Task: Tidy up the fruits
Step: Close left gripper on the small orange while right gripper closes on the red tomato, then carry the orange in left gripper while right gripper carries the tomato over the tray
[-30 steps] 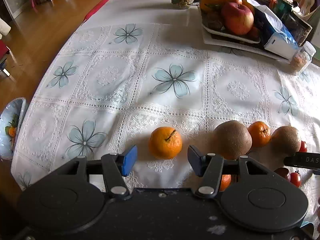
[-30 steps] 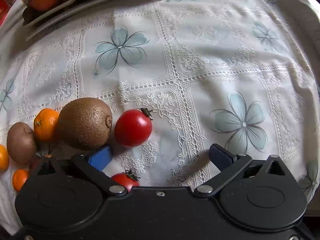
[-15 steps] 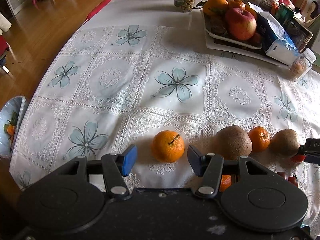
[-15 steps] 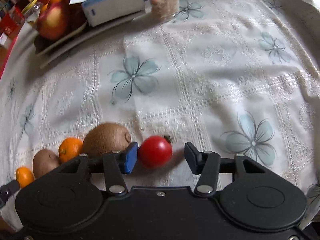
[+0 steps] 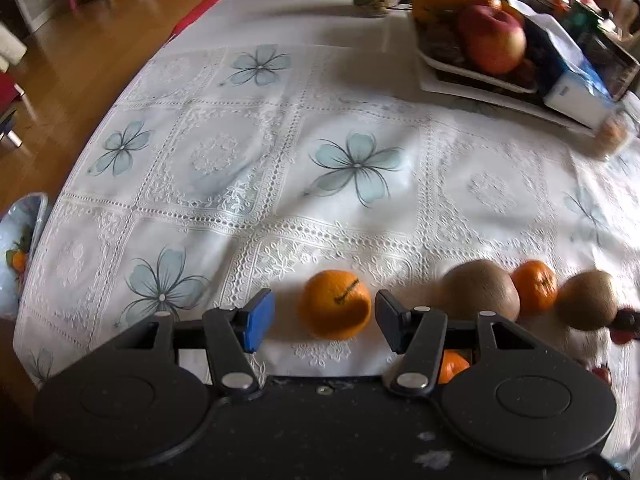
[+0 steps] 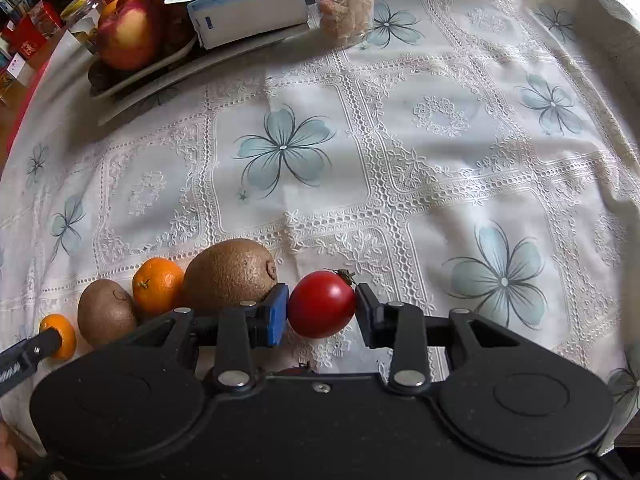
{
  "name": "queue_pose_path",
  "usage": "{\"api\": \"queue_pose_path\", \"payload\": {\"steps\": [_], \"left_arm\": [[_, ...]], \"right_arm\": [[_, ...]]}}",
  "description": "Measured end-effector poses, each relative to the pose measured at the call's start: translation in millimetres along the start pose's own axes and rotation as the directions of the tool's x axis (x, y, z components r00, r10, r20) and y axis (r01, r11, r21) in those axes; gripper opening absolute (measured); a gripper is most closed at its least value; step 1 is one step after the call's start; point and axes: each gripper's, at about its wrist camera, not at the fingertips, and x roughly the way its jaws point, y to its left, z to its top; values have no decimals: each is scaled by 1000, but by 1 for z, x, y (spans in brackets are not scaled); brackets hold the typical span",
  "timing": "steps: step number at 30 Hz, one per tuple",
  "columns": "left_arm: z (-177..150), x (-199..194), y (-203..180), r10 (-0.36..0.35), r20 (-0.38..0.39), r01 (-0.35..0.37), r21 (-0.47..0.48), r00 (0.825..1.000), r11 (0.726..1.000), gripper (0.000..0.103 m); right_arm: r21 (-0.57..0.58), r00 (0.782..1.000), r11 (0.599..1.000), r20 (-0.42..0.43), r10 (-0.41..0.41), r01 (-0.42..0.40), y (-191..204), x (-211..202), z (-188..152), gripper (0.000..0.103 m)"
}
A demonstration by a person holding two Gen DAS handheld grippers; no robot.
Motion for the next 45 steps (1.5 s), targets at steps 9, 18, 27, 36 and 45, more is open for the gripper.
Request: {"api": "queue_pose_path", "payload": {"steps": [9, 18, 27, 36, 45], "left_arm": [[2, 19, -9, 45, -32, -44, 13, 998, 999, 59], [3, 26, -11, 44, -21, -45, -28, 999, 999, 44], [-33, -46, -20, -35, 69, 33, 29, 997, 999, 44], [-136, -105, 0, -112, 115, 107, 49, 987, 993, 44], [-218, -135, 1, -128, 168, 107, 127, 977, 986, 44]], "right_arm": [[-17, 1000, 1000, -15, -2, 2, 2, -1, -1, 46], [-57, 1000, 998, 6, 18, -18, 6, -16, -10, 46], [-135, 987, 990, 143, 68, -49, 4, -67, -43, 46], [-158, 966, 986, 241, 90, -52, -13, -108, -124, 46], [-160, 956, 986, 276, 96, -53, -28, -130, -207, 46]]}}
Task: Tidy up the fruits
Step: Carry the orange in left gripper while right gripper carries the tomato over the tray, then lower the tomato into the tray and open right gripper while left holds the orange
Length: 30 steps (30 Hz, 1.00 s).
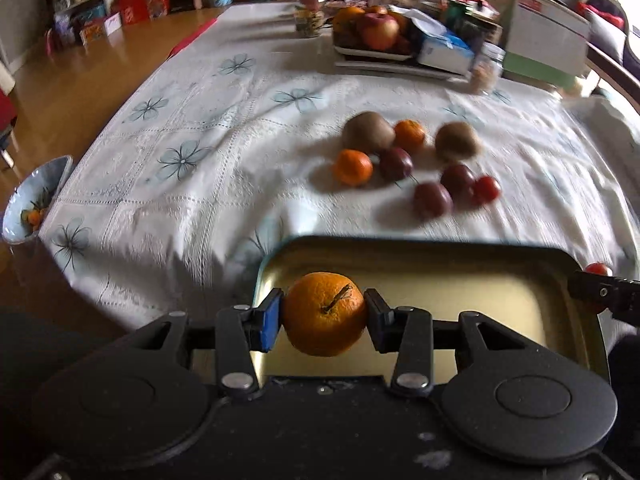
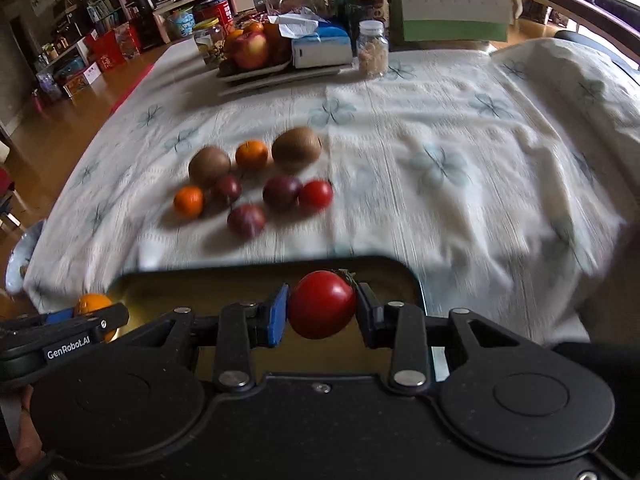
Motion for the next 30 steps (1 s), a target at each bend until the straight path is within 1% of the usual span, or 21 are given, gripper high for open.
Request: {"api": "queue_pose_path", "payload": {"steps": [4, 8, 12, 21, 25, 30], "left_arm": [[-24, -14, -9, -8, 5, 8, 26, 1000, 1000, 44], [-43, -21, -11, -13, -18, 13, 15, 1000, 1000, 44], [-59, -25, -14, 5, -22, -4, 19, 1000, 1000, 44], [-75, -30, -20, 23, -28, -22, 35, 999, 999, 44], [-80, -30, -21, 16, -31, -15, 32, 999, 999, 44], [-80, -25, -21, 21, -44, -20, 26, 999, 999, 44]], "right_arm": [[-2, 999, 999, 2, -40, 40, 1, -10, -23, 46], [9, 999, 999, 3, -39, 39, 0, -19, -37, 46], [-1, 998, 998, 27, -59, 59, 6, -26, -50, 46], [-75, 998, 996, 44, -39, 42, 24, -40, -81, 45], [-98, 998, 995, 64, -28, 34, 28, -44, -86, 45], [-57, 999, 998, 38, -38, 40, 26, -34, -81, 45]]}}
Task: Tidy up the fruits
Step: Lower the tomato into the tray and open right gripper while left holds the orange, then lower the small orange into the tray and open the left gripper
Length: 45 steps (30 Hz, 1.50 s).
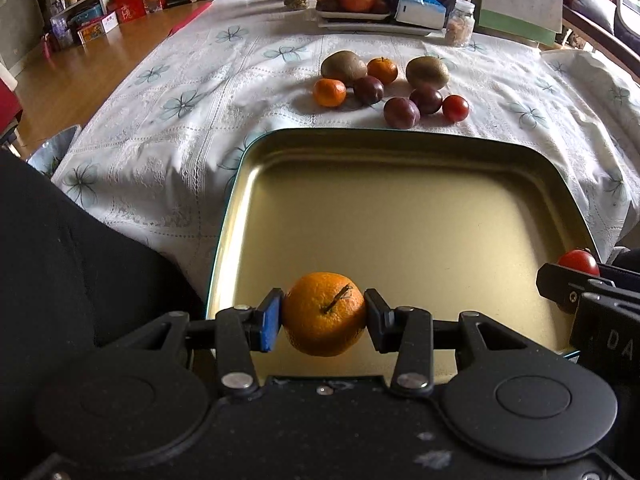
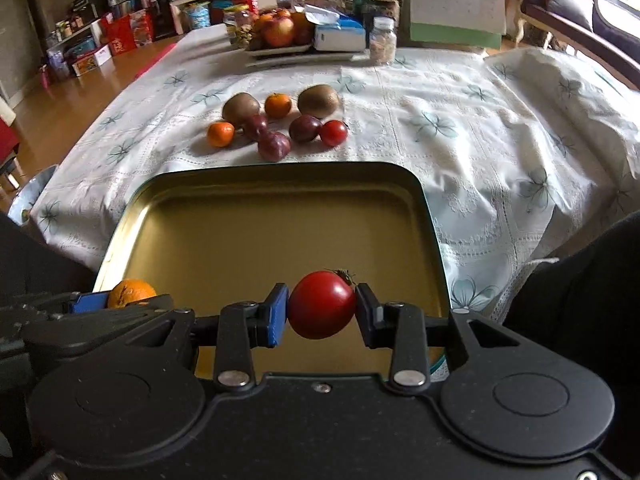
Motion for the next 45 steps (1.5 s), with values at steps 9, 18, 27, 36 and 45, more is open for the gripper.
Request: {"api": "queue_pose_path", "payload": {"steps": [9, 18, 27, 36, 45], "left_arm": [[2, 4, 3, -25, -23, 24, -37, 999, 999, 45], [2, 0, 1, -20, 1, 20, -26, 1000, 999, 44], [2, 1, 1, -10, -1, 10, -21, 1000, 1000, 44], [1, 2, 2, -8, -3, 8, -20, 1000, 1000, 44], [1, 3, 2, -7, -5, 7, -19, 1000, 1000, 44]], "right_arm": [[112, 997, 994, -72, 10, -2, -18, 12, 3, 46], [101, 995, 995, -95, 17, -7, -15, 13, 2, 46], [116, 995, 993, -101, 14, -3, -17, 14, 3, 46], [111, 995, 994, -100, 3, 8, -18, 14, 3, 46], [109, 995, 994, -101, 0, 11, -16, 14, 4, 46]]}}
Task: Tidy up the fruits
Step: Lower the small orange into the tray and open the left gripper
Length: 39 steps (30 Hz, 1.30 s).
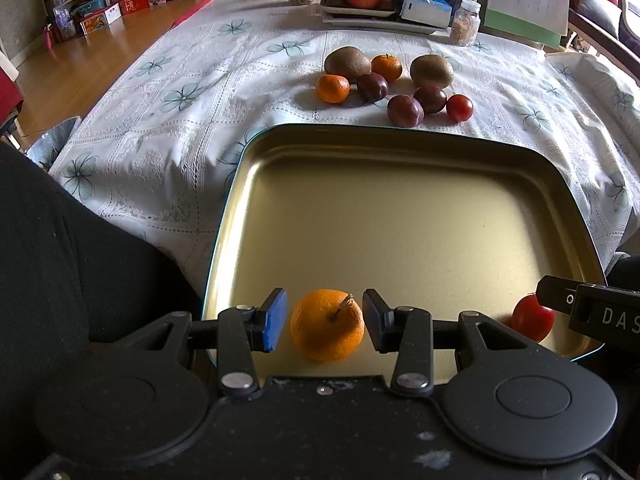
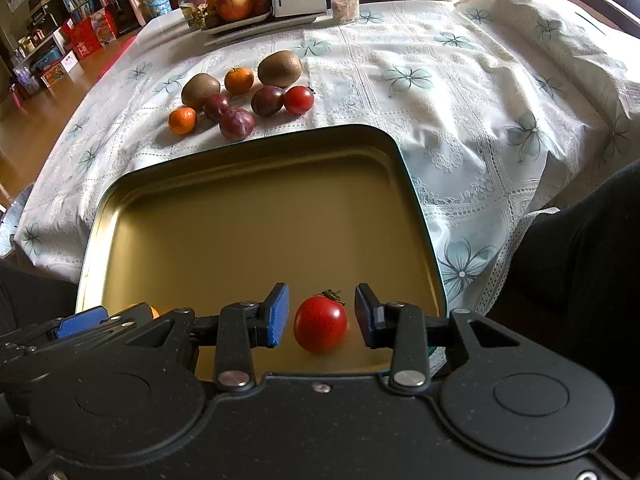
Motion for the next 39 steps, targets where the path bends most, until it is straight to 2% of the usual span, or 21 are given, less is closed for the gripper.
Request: {"api": "queue_pose_path", "payload": {"steps": [11, 20, 29, 39], "left_arm": [[0, 0, 0, 5, -3, -5, -1, 1000, 1000, 44], [0, 0, 0, 6, -3, -6, -1, 1000, 1000, 44], [-3, -5, -3, 24, 23, -24, 6, 999, 1000, 44], [0, -13, -2, 41, 59, -40, -22, 997, 999, 47]], "right_arm": [[11, 997, 1000, 70, -23, 22, 0, -7, -2, 46], [13, 994, 998, 93, -57, 57, 0, -10, -3, 46], [-28, 996, 996, 36, -86, 87, 3, -6, -1, 49], [-130, 990, 988, -99, -98, 85, 7, 2, 4, 49]]}}
